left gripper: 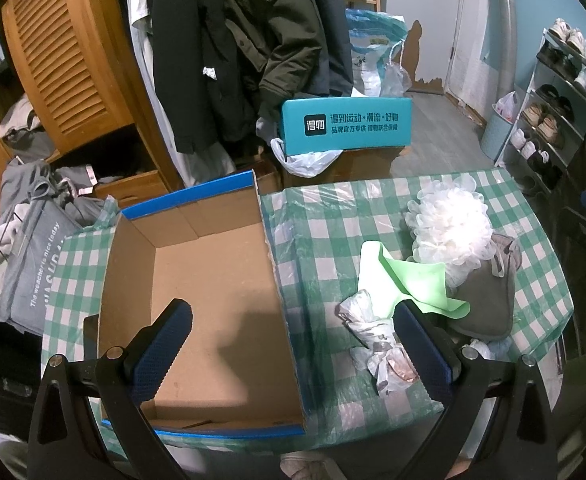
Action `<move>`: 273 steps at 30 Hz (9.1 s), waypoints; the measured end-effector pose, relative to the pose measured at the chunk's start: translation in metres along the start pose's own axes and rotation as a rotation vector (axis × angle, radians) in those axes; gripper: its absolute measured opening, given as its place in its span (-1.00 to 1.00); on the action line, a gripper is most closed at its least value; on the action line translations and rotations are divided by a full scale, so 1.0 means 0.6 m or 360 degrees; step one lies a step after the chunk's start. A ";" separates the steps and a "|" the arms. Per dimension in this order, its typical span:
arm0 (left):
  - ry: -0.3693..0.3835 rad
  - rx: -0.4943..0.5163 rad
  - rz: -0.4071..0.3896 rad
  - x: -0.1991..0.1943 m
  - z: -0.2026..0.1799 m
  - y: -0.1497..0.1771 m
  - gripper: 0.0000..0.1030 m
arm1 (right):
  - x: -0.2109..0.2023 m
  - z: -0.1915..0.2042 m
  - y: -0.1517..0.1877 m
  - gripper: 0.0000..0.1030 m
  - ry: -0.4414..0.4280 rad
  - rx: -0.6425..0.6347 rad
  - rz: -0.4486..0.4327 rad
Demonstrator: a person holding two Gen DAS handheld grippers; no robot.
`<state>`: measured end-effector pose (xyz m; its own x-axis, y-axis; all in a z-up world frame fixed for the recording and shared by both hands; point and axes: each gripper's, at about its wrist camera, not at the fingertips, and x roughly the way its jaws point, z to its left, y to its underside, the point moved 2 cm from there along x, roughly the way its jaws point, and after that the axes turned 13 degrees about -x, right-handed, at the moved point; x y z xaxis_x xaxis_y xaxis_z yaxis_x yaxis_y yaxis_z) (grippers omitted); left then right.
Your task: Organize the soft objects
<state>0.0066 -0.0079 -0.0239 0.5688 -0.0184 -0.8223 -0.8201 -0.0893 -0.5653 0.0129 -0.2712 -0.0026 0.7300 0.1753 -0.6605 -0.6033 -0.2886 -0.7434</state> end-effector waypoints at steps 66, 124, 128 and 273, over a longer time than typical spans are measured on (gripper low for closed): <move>0.0003 -0.0010 0.0099 0.023 -0.012 0.025 0.98 | 0.003 0.002 0.007 0.97 0.0011 -0.0016 0.0022; -0.0248 0.0121 0.0684 0.309 -0.149 0.105 0.96 | 0.209 -0.052 0.023 0.97 -0.0032 -0.0035 0.0478; -0.0246 0.0067 0.0742 0.330 -0.134 0.109 0.96 | 0.250 -0.057 0.012 0.97 -0.0096 0.0004 0.0550; -0.0183 -0.0599 0.0142 0.096 0.291 -0.018 -0.31 | 0.257 0.375 -0.162 0.20 -0.0743 -0.0420 0.0357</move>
<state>0.0372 0.1662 -0.0768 0.4681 0.0670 -0.8811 -0.7734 -0.4514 -0.4452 0.1117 -0.0041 -0.0558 0.3384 0.4621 -0.8197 -0.5827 -0.5811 -0.5682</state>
